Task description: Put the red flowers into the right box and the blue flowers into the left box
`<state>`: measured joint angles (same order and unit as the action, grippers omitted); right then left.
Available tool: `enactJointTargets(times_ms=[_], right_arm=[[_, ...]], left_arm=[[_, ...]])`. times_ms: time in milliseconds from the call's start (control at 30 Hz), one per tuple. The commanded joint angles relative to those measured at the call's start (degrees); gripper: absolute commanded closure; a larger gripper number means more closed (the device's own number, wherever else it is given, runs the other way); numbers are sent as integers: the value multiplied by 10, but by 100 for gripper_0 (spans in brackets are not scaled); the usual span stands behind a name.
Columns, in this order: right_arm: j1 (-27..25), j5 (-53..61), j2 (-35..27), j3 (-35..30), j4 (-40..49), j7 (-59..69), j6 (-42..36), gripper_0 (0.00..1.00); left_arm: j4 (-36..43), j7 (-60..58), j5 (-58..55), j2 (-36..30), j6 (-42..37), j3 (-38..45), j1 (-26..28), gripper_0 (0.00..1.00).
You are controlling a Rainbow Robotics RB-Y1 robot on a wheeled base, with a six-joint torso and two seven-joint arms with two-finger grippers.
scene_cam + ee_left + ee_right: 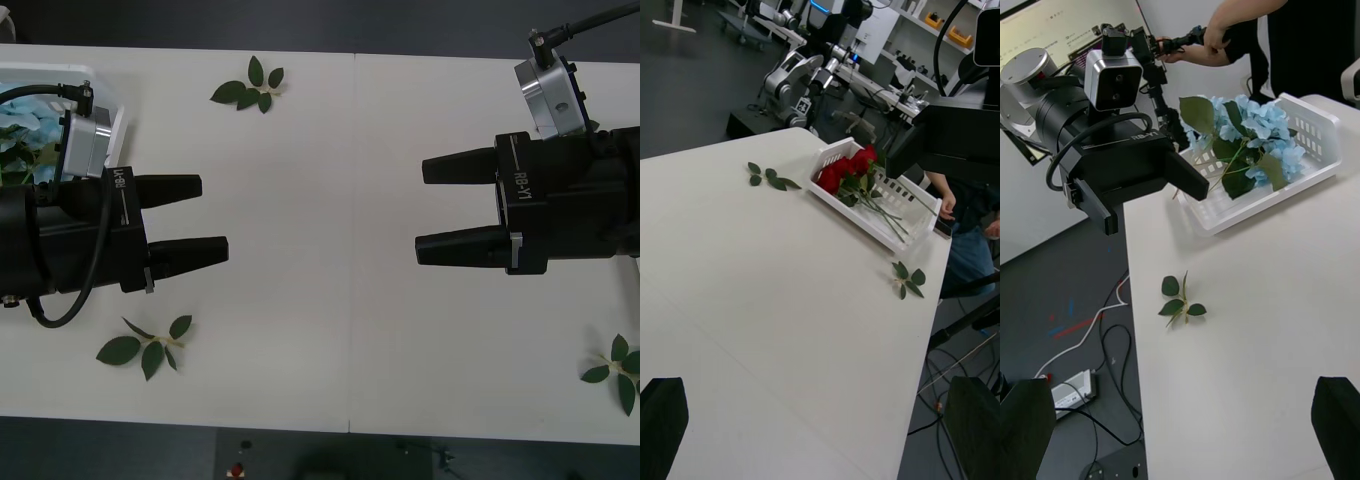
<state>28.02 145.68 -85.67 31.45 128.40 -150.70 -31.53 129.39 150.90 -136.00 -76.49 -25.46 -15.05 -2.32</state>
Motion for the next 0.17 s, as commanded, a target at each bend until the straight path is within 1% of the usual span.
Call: enactJointTargets(times_ms=[33, 167], right_arm=[[2, 1, -1, -4, 6, 7, 1, 0], [2, 1, -1, -4, 6, 7, 1, 0]], left_arm=[[9, 26, -8, -3, 6, 13, 13, 0], [9, 26, -8, -3, 6, 13, 13, 0]])
